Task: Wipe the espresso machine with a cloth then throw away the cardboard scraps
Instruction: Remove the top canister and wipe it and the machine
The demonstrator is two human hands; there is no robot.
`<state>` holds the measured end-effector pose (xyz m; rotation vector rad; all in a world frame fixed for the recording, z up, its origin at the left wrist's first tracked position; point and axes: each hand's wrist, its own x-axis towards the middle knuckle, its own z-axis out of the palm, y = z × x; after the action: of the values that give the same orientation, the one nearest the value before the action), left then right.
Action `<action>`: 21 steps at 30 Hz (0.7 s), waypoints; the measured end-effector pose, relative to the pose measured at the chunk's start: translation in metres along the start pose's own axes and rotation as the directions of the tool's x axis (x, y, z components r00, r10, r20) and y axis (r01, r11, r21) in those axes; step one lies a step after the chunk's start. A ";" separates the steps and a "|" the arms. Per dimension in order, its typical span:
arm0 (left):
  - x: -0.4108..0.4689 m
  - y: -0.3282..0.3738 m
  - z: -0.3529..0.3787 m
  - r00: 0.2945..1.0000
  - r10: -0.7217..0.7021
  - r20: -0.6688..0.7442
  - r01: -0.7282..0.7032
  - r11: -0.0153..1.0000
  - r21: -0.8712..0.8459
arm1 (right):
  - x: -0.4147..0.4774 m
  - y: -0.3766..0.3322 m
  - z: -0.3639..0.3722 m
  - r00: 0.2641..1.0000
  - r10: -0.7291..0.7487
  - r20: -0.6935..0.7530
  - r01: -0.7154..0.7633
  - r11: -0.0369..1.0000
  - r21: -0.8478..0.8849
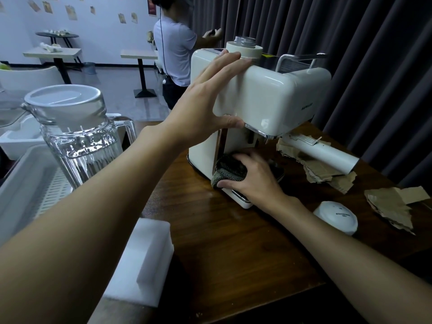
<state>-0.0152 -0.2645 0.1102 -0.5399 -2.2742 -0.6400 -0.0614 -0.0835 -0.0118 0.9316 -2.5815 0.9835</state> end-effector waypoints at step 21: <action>0.000 0.001 0.000 1.000 -0.008 -0.001 0.008 1.000 0.005 | 0.024 -0.018 0.012 0.829 0.480 -0.288 -0.323 0.830 0.454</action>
<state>-0.0153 -0.2639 0.1104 -0.5280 -2.2781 -0.6381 -0.0683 -0.1136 -0.0011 0.1835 -2.3110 1.6541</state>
